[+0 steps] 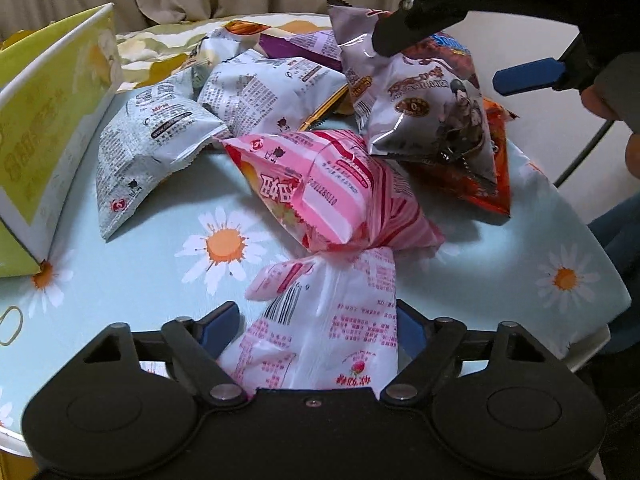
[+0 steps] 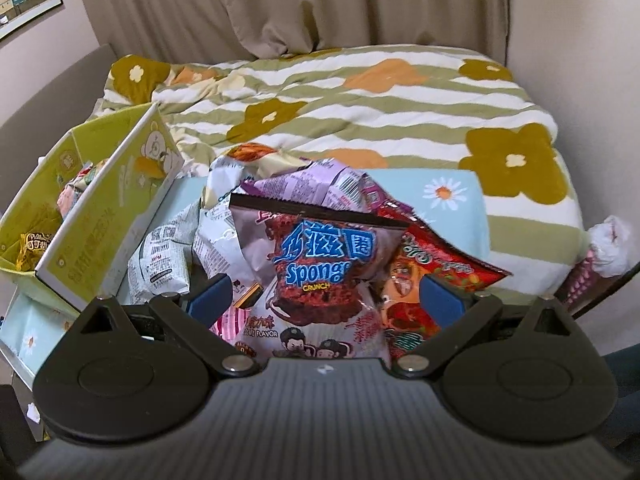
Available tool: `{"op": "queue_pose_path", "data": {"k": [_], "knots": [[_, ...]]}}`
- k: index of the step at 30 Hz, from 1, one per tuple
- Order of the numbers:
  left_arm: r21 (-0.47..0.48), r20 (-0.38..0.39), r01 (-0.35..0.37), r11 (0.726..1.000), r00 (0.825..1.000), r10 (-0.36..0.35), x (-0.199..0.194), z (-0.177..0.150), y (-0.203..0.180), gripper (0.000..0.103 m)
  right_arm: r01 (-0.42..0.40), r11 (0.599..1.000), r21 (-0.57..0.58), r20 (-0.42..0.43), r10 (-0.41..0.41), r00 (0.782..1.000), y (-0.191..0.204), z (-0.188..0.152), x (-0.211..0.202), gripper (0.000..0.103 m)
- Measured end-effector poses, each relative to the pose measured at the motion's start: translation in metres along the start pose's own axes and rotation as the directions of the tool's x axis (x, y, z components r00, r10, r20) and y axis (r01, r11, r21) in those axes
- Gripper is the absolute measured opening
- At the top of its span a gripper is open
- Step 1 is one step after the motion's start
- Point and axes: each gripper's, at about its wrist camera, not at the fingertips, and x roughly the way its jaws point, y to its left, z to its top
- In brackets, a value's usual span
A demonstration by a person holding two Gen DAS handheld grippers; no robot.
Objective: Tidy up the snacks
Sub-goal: 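Grasp the white-pink packet with the left tool while the right grasps the purple Sponge bag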
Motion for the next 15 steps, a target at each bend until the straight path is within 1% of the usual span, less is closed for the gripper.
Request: {"op": "queue_pose_path", "data": {"k": [1, 3, 5, 6, 10, 11, 15], "knots": [[-0.001, 0.006, -0.004, 1.0, 1.0, 0.004, 0.001, 0.0, -0.001, 0.08, -0.003, 1.0, -0.004, -0.001, 0.003, 1.0, 0.0, 0.0, 0.002, 0.103], [0.007, 0.011, -0.013, 1.0, 1.0, 0.013, 0.002, 0.0, -0.004, 0.074, -0.006, 1.0, -0.011, -0.003, 0.006, 1.0, 0.0, 0.0, 0.006, 0.103], [0.024, 0.023, -0.043, 0.999, 0.999, 0.042, 0.002, 0.0, -0.008, 0.066, -0.009, 1.0, -0.014, -0.006, 0.009, 1.0, 0.0, 0.001, 0.009, 0.103], [0.021, 0.026, -0.046, 0.999, 0.999, 0.045, 0.004, 0.0, -0.009, 0.065, -0.011, 1.0, -0.014, -0.008, 0.011, 1.0, 0.0, 0.001, 0.01, 0.103], [-0.026, 0.026, -0.041, 0.999, 0.999, 0.042, 0.0, 0.0, 0.0, 0.06, -0.011, 1.0, -0.022, -0.012, 0.01, 1.0, 0.0, 0.001, 0.015, 0.103], [-0.034, 0.025, -0.043, 0.998, 0.999, 0.044, -0.001, -0.001, 0.002, 0.055, -0.012, 1.0, -0.024, -0.013, 0.012, 1.0, 0.0, 0.001, 0.016, 0.103], [-0.063, 0.022, -0.072, 0.995, 0.997, 0.073, -0.006, -0.002, 0.013, 0.054, -0.016, 0.999, -0.028, -0.022, 0.015, 1.0, 0.001, -0.001, 0.02, 0.103]]}}
